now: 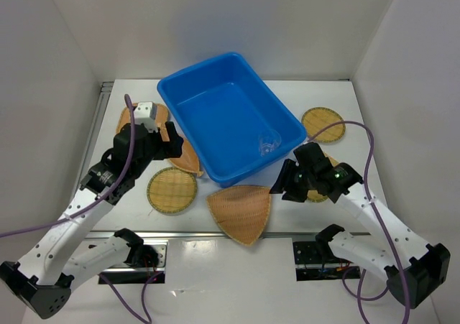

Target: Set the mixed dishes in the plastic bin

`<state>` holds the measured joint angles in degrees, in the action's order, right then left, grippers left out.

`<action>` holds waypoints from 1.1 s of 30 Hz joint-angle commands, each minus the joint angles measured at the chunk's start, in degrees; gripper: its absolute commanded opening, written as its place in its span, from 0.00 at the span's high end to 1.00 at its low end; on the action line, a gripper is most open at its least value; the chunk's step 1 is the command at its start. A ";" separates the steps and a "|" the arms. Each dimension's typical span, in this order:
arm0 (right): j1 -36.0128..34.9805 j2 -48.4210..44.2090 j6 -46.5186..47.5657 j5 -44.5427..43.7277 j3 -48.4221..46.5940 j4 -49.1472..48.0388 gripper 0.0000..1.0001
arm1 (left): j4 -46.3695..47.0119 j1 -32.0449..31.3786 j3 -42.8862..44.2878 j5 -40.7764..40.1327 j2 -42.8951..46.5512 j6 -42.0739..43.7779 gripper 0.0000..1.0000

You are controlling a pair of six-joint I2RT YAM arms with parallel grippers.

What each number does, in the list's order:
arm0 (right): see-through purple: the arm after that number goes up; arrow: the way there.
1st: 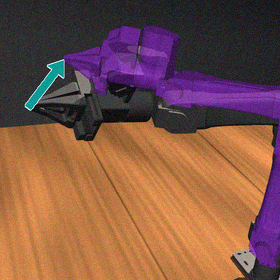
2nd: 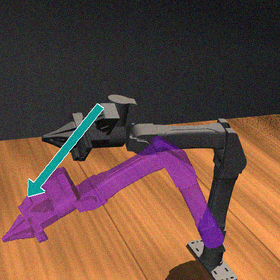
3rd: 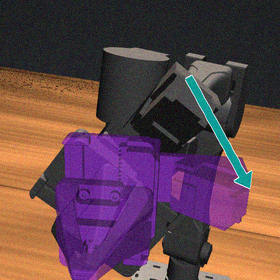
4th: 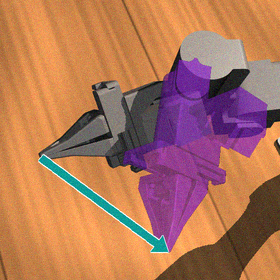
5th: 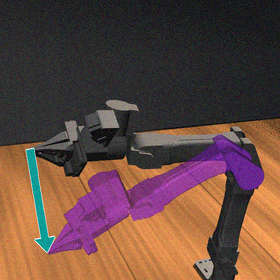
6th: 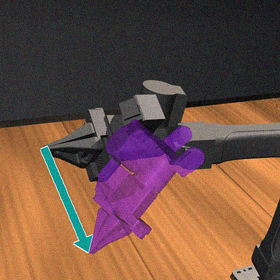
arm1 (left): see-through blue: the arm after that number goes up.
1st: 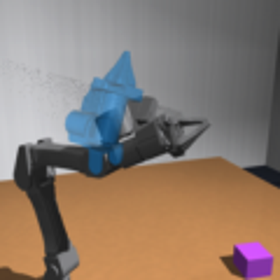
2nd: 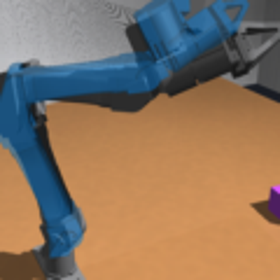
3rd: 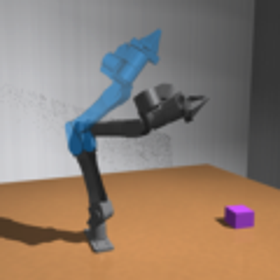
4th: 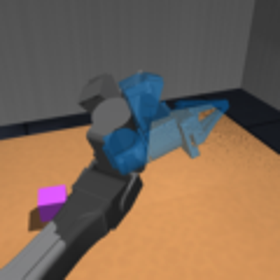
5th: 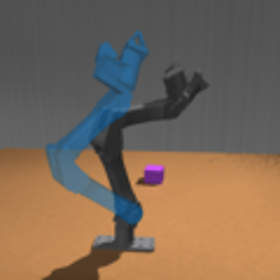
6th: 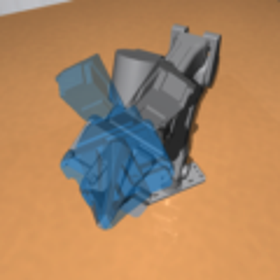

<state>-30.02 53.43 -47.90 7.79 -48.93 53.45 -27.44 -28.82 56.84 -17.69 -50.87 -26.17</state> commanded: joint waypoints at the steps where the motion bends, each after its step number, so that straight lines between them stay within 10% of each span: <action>1: -1.26 -2.19 -7.29 0.91 3.65 -7.21 0.44 | 2.22 -0.27 0.83 1.69 -0.80 2.37 0.01; 33: -2.32 3.44 -8.88 -3.99 9.90 -15.42 0.42 | 3.27 -0.27 -4.28 3.54 0.07 0.42 0.01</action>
<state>-31.70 56.75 -56.01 6.15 -39.68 37.82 -26.17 -28.82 53.32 -13.96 -51.57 -25.71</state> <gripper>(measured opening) 0.581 0.990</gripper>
